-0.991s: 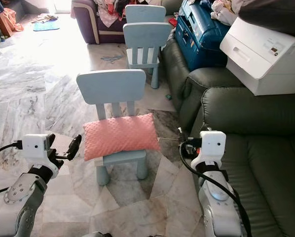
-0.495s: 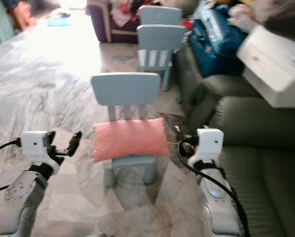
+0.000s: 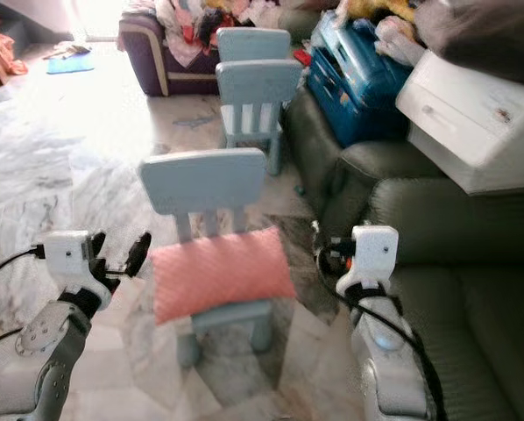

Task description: Move the pillow to the sofa

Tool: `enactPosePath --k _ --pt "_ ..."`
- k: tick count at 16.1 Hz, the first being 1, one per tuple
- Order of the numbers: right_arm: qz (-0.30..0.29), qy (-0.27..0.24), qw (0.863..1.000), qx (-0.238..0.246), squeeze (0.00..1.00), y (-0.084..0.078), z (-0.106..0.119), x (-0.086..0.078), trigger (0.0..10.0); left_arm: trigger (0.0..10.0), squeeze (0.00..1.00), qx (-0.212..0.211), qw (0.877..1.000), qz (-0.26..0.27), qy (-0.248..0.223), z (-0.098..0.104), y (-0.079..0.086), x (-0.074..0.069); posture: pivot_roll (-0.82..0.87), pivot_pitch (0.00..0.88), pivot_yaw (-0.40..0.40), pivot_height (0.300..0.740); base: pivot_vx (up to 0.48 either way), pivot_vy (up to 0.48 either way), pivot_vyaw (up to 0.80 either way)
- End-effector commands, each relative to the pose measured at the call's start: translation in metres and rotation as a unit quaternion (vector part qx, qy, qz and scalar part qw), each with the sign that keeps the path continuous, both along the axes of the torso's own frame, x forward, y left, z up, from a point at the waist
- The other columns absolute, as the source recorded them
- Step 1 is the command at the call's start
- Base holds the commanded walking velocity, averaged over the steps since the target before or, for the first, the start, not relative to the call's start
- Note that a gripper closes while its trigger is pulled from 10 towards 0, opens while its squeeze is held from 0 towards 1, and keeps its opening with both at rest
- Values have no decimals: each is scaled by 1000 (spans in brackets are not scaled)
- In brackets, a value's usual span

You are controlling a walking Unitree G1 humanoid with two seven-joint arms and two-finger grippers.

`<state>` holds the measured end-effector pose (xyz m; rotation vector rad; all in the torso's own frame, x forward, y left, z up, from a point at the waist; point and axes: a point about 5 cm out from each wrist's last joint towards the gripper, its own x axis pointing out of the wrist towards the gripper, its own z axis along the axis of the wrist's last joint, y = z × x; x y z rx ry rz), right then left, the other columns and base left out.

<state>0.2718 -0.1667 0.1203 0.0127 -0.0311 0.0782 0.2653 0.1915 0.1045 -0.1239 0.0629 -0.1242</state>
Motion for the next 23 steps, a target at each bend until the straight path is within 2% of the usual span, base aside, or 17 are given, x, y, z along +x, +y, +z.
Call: enactPosePath --k 1,3,10,19,23 --pt "3 -7 1000 0 0 1 4 1 10000 10000 0 2 1000 -1 3 -1 1 -1 -64 96 -41 740 386 285 0" --pt "2 -7 1000 0 0 1 4 1 10000 10000 0 7 999 11 31 -8 0 0 -65 96 -41 740 191 144 0" --pt "3 -8 1000 -1 0 2 5 2 10000 10000 0 -7 999 31 18 -2 -1 6 -66 96 -44 740 0 0 0" --pt "6 -8 1000 -3 0 3 5 2 10000 10000 0 -13 999 33 19 -2 -2 7 -65 94 -46 740 0 -455 0" --pt "7 -8 1000 -4 0 3 5 3 10000 10000 0 -29 998 43 19 -3 0 7 -65 91 -47 740 0 0 0"
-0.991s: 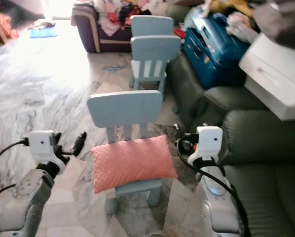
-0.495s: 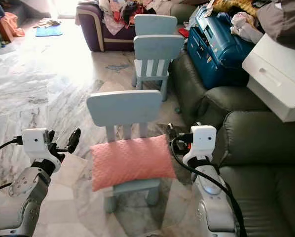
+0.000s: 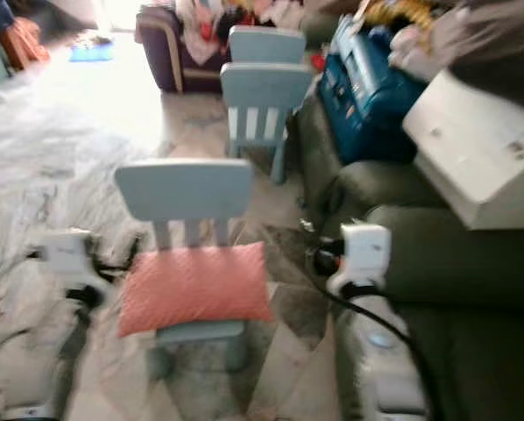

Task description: Move the pillow to the sofa

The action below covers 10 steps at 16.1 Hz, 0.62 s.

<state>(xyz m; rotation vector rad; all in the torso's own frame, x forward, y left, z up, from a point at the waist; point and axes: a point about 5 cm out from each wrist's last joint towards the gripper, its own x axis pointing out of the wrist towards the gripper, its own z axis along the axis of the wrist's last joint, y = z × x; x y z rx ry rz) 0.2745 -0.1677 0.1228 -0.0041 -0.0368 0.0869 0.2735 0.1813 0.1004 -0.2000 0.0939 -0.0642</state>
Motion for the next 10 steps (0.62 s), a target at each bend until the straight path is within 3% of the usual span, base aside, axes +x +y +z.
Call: enactPosePath --k 1,10 --pt "3 -5 1000 4 0 4 3 0 10000 10000 0 9 1000 16 1 1 11 0 -67 91 -46 740 0 0 0" --pt "7 -5 1000 3 0 5 3 1 10000 10000 0 2 999 29 12 -1 14 0 -64 93 -48 740 0 0 0"
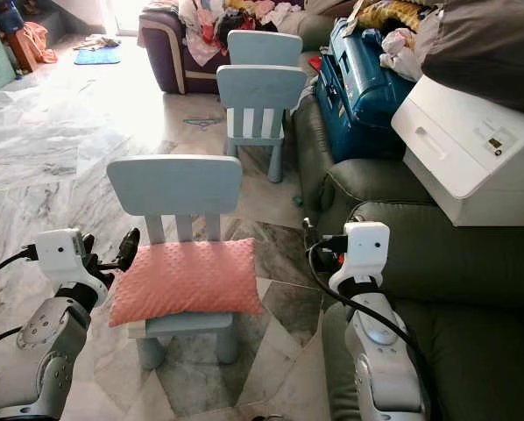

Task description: Move the pillow to the sofa

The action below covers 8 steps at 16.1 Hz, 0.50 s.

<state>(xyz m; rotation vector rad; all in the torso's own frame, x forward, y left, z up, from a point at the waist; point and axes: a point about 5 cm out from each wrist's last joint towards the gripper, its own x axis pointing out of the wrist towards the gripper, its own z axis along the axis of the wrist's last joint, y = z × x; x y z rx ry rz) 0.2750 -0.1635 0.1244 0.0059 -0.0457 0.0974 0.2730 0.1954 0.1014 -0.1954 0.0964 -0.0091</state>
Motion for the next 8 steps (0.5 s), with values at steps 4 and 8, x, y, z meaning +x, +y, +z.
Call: enactPosePath --k 4,8 --pt "4 -2 1000 3 0 4 3 3 10000 10000 0 3 1000 2 6 -2 3 2 -61 97 -48 740 0 0 0" --pt "7 -7 1000 3 0 6 5 5 10000 10000 0 17 999 2 -32 10 13 4 -58 101 -50 740 152 172 0"
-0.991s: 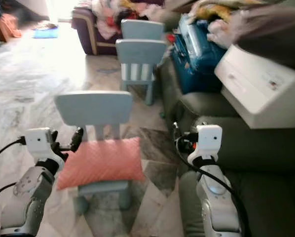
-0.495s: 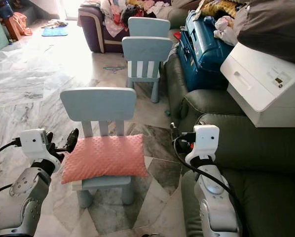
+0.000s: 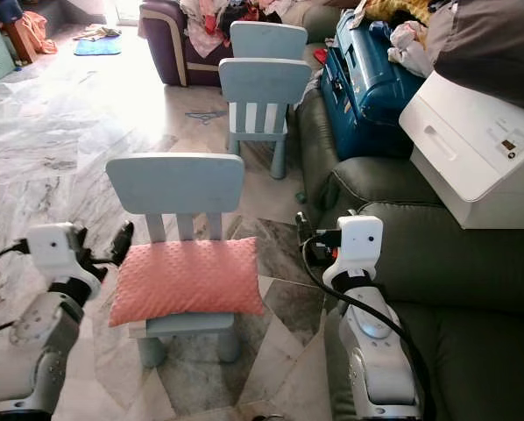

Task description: Move the pillow to the sofa

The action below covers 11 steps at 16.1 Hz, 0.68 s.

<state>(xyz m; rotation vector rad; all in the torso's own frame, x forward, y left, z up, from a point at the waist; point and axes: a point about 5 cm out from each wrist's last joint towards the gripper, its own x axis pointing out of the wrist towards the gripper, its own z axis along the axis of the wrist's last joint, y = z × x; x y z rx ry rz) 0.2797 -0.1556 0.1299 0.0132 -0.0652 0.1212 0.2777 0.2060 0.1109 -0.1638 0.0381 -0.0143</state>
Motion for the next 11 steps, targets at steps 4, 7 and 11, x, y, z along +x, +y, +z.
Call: enactPosePath --k 4,7,11 --pt "-3 2 1000 -4 0 -2 -1 0 10000 10000 0 1 1000 9 1 -1 6 1 -61 102 -48 740 313 364 0" --pt "-4 1 1000 -4 0 -1 -1 1 10000 10000 0 7 1000 5 3 -3 4 1 -61 103 -46 740 349 329 0" --pt "-3 1 1000 -3 0 -1 0 1 10000 10000 0 10 1000 2 7 -4 3 0 -60 103 -45 740 411 135 0"
